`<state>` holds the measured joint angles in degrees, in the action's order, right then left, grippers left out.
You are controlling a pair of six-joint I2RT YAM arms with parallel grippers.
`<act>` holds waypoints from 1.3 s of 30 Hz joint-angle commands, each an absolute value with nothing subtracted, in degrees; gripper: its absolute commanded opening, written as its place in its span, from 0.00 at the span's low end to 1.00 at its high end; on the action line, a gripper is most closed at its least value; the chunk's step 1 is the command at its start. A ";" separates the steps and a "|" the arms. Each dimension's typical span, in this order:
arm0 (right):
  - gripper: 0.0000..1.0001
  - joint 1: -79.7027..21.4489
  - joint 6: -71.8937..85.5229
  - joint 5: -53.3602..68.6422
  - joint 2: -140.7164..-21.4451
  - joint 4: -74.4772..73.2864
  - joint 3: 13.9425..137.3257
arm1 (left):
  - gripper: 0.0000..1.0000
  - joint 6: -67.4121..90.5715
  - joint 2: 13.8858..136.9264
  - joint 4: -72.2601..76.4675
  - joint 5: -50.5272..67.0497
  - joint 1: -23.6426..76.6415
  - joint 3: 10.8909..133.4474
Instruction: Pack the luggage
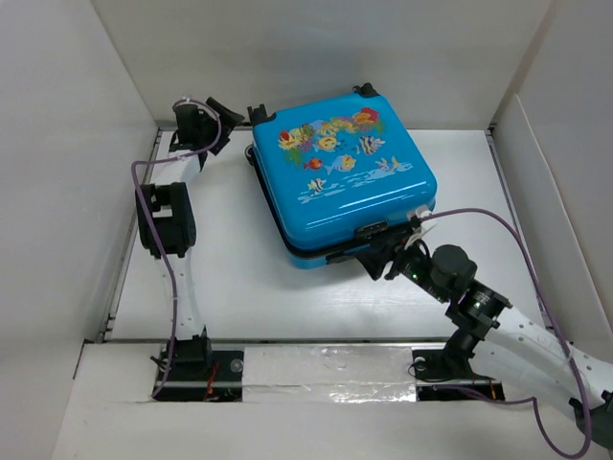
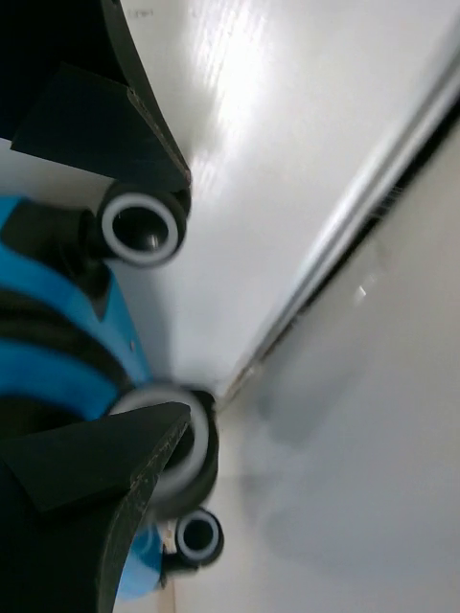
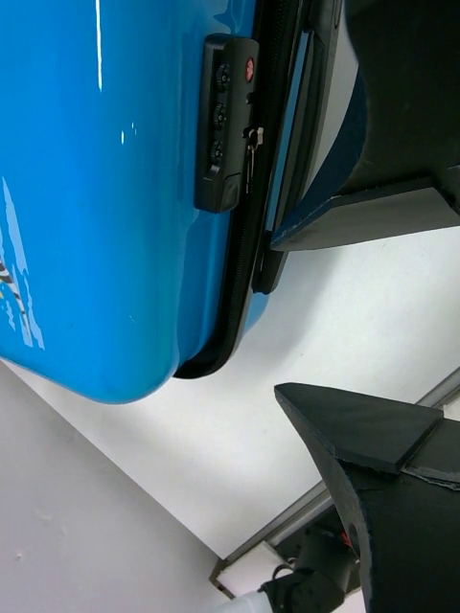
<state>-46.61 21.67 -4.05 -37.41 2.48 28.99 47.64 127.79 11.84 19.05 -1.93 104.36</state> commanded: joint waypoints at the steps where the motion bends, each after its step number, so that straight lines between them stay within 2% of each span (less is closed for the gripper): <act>1: 0.63 -47.29 21.80 -3.34 -36.91 3.51 30.24 | 0.94 50.09 128.22 13.35 28.91 -2.11 108.98; 6: 0.64 -47.90 21.88 -1.58 -39.37 4.31 29.97 | 0.98 59.65 130.96 29.59 36.64 -2.11 105.74; 14: 0.64 -48.43 21.97 -1.93 -40.52 3.78 29.62 | 0.99 78.47 130.51 64.99 36.74 -3.25 89.84; 20: 0.64 -48.43 21.62 -1.76 -42.18 4.31 30.23 | 0.99 84.11 131.66 75.31 36.74 -3.25 88.77; 25: 0.64 -48.96 21.36 -0.97 -43.50 5.01 30.85 | 0.99 83.85 132.53 76.13 36.47 -3.25 91.66; 29: 0.64 -48.96 21.36 -1.05 -43.24 4.57 31.11 | 0.99 79.64 134.30 61.64 37.36 -2.02 99.04; 39: 0.65 -48.96 21.53 -2.02 -40.52 2.20 32.08 | 0.99 73.58 138.60 46.17 34.72 -0.35 108.44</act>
